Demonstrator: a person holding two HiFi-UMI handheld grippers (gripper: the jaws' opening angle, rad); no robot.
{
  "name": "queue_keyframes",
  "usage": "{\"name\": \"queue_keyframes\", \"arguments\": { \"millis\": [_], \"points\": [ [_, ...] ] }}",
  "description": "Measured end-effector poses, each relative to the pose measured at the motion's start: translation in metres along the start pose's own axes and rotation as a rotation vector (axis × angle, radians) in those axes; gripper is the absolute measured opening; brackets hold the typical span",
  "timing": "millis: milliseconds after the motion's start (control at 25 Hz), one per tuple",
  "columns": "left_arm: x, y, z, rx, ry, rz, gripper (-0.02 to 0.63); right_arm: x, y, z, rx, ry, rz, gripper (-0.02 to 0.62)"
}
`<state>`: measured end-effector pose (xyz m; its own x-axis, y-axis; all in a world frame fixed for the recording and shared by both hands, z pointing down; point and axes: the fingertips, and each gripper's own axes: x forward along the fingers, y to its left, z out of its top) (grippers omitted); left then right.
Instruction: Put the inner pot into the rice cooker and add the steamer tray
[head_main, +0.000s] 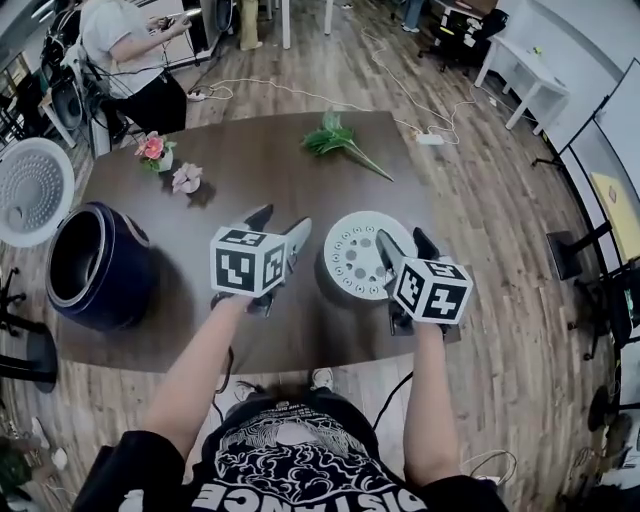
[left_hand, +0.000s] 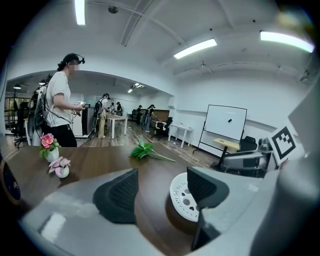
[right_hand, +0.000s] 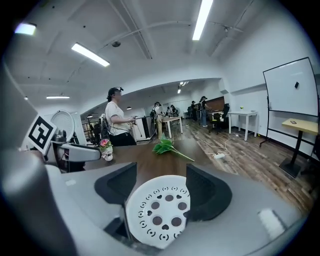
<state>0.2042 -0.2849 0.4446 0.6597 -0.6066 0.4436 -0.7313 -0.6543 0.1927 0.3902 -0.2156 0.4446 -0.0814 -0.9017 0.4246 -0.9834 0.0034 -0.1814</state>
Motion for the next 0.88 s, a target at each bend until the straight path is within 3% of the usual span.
{"name": "queue_keyframes", "arguments": {
  "millis": [120,480,880],
  "points": [
    [0.017,-0.014,-0.009,-0.006,0.024,-0.009,0.304,0.001,-0.02,-0.01,0.01,0.026,0.004,0.311],
    [0.059,-0.034,-0.052,-0.129,0.157,-0.014,0.304,0.02,-0.068,-0.052,0.07,0.127,0.037,0.311],
    [0.086,-0.037,-0.088,-0.23,0.219,0.003,0.304,0.045,-0.092,-0.095,0.103,0.234,0.066,0.304]
  ]
}}
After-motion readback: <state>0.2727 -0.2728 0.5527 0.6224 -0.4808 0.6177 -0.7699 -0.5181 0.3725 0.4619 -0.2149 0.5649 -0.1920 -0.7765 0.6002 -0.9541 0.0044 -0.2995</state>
